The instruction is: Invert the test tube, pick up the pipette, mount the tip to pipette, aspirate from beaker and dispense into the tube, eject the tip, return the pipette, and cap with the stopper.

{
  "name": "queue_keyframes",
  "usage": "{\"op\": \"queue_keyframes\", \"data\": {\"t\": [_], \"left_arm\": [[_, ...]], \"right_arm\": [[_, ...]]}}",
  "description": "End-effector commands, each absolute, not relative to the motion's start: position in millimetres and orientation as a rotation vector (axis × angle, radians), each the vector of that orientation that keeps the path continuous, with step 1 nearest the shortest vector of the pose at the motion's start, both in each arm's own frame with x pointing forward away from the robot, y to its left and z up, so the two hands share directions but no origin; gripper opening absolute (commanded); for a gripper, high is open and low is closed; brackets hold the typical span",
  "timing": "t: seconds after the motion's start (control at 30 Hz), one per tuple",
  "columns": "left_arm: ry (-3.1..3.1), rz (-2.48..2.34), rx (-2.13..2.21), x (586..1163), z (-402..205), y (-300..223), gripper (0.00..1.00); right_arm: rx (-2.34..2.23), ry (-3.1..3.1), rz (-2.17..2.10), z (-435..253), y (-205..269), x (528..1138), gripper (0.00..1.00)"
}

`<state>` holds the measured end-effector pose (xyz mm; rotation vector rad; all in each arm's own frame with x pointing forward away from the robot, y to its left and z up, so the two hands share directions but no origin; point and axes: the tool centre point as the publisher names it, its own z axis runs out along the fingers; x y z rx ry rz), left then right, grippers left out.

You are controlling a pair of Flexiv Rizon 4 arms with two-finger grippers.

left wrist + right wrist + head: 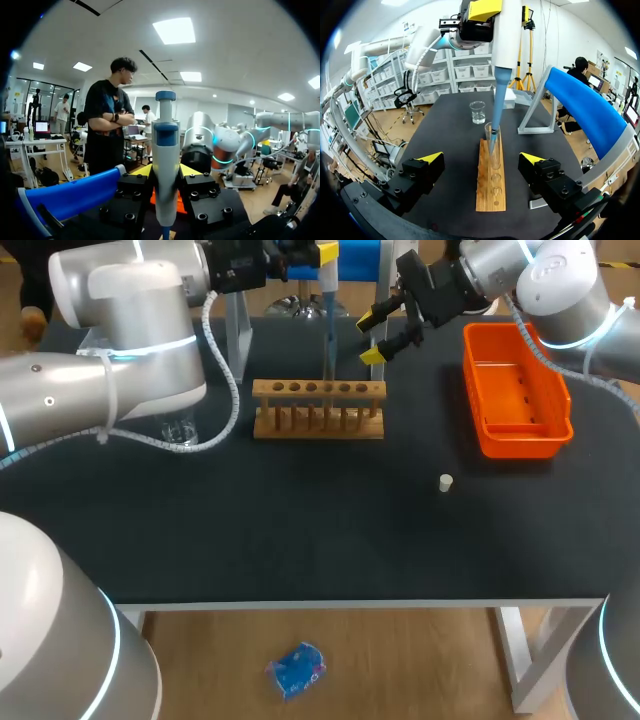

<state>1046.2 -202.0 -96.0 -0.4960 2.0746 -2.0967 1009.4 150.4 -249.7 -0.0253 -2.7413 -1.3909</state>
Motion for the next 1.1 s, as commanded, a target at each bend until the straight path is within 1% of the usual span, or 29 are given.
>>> {"op": "queue_keyframes", "data": {"t": [0.03, 0.33, 0.43, 0.8, 1.1], "left_arm": [[2.068, -2.097, -0.498, 1044.9, -96.2, -202.4, 0.0], [2.068, -2.097, -0.498, 1044.9, -96.2, -202.4, 0.0], [2.068, -2.097, -0.498, 1044.9, -96.2, -202.4, 0.0], [2.068, -2.097, -0.498, 1044.9, -96.2, -202.4, 0.0], [2.068, -2.097, -0.498, 1044.9, -96.2, -202.4, 0.0]], "right_arm": [[-0.024, -2.74, -1.389, -249.7, 149.9, 1010.1, 1.0], [-0.024, -2.74, -1.389, -249.7, 149.9, 1010.1, 1.0], [-0.018, -2.74, -1.41, -240.4, 142.8, 1009.6, 1.0], [0.124, -2.729, -1.503, -177.6, 115.3, 1008.0, 1.0], [0.271, -2.695, -1.586, -118.3, 106.8, 1007.3, 1.0]]}}
